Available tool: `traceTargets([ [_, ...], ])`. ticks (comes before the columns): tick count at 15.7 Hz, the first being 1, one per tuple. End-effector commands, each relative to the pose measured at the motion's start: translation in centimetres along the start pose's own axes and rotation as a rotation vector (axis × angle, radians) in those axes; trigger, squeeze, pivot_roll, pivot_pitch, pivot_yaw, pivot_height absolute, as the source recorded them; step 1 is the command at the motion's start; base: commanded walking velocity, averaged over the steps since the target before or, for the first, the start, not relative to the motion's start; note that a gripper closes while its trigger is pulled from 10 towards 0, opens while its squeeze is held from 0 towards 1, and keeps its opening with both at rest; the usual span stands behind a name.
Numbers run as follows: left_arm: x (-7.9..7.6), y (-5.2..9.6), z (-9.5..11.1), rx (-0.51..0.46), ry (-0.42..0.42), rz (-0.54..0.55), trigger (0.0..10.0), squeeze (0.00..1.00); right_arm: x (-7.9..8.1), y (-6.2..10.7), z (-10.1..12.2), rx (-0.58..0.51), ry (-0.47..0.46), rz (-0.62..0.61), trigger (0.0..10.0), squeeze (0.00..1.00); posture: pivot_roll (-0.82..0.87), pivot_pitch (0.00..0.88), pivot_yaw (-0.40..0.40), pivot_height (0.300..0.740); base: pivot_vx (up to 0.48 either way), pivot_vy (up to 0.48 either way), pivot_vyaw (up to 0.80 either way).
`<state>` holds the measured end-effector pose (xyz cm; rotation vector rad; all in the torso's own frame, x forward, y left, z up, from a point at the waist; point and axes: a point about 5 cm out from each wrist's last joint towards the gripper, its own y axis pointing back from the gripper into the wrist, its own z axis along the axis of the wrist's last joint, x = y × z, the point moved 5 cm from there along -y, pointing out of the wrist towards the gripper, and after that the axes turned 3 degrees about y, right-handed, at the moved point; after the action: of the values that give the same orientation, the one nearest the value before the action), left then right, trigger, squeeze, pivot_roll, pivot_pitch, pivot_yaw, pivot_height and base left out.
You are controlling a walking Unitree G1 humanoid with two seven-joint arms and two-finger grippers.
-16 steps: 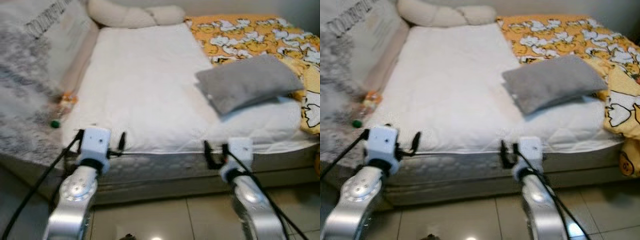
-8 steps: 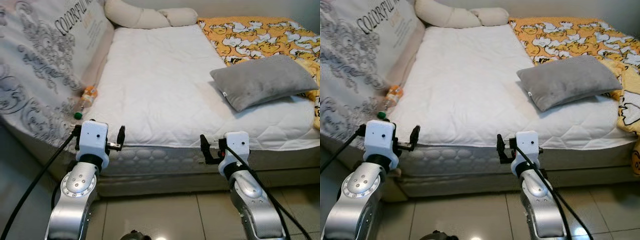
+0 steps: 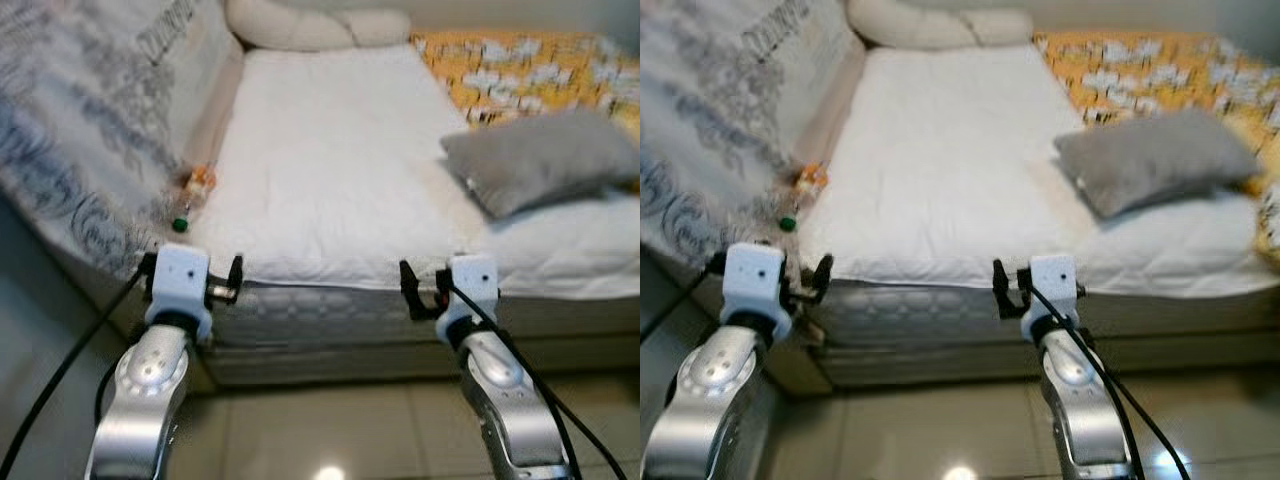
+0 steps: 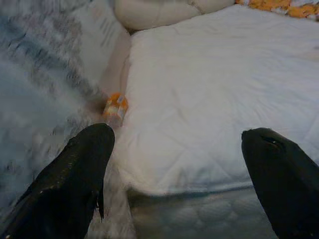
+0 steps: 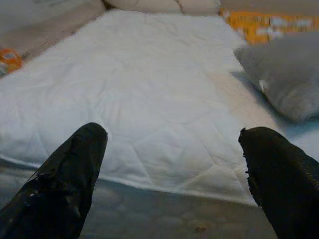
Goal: Clean up the room
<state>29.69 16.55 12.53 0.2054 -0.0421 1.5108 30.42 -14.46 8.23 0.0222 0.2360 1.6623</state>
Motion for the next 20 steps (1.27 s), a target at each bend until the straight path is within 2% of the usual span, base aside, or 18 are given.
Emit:
traceTargets([
  [1, -0.57, 0.01, 0.28, -0.012, -0.007, -0.02, 10.0, 1.0, -0.51, 0.02, 0.05, 0.001, 0.006, -0.012, 10.0, 1.0, 0.04, 0.0, 0.036, 0.74, 0.255, 0.0, 0.0],
  [7, -0.58, -0.01, 0.23, -0.014, -0.01, -0.023, 10.0, 1.0, 0.03, -0.19, 0.14, -0.009, 0.037, 0.019, 10.0, 1.0, 0.04, 0.0, 0.029, 0.74, 0.257, 0.0, 0.0],
  [18, -0.75, 0.4, -0.34, -0.008, 0.01, -0.018, 10.0, 1.0, -0.61, -0.02, -0.01, -0.004, 0.035, 0.014, 10.0, 1.0, 0.04, 0.0, -0.003, 0.74, 0.279, 0.0, 0.0],
  [19, -0.82, 0.57, -0.38, -0.008, 0.006, -0.018, 10.0, 1.0, -0.57, 0.08, -0.07, -0.003, 0.035, 0.022, 10.0, 0.95, 0.04, 0.0, -0.008, 0.74, 0.315, 0.0, 0.0],
  [20, -0.9, 0.62, -0.33, -0.01, 0.0, -0.021, 10.0, 1.0, -0.54, 0.12, -0.25, 0.008, 0.026, 0.023, 10.0, 0.69, 0.04, 0.0, -0.007, 0.74, 0.315, 0.0, 0.0],
])
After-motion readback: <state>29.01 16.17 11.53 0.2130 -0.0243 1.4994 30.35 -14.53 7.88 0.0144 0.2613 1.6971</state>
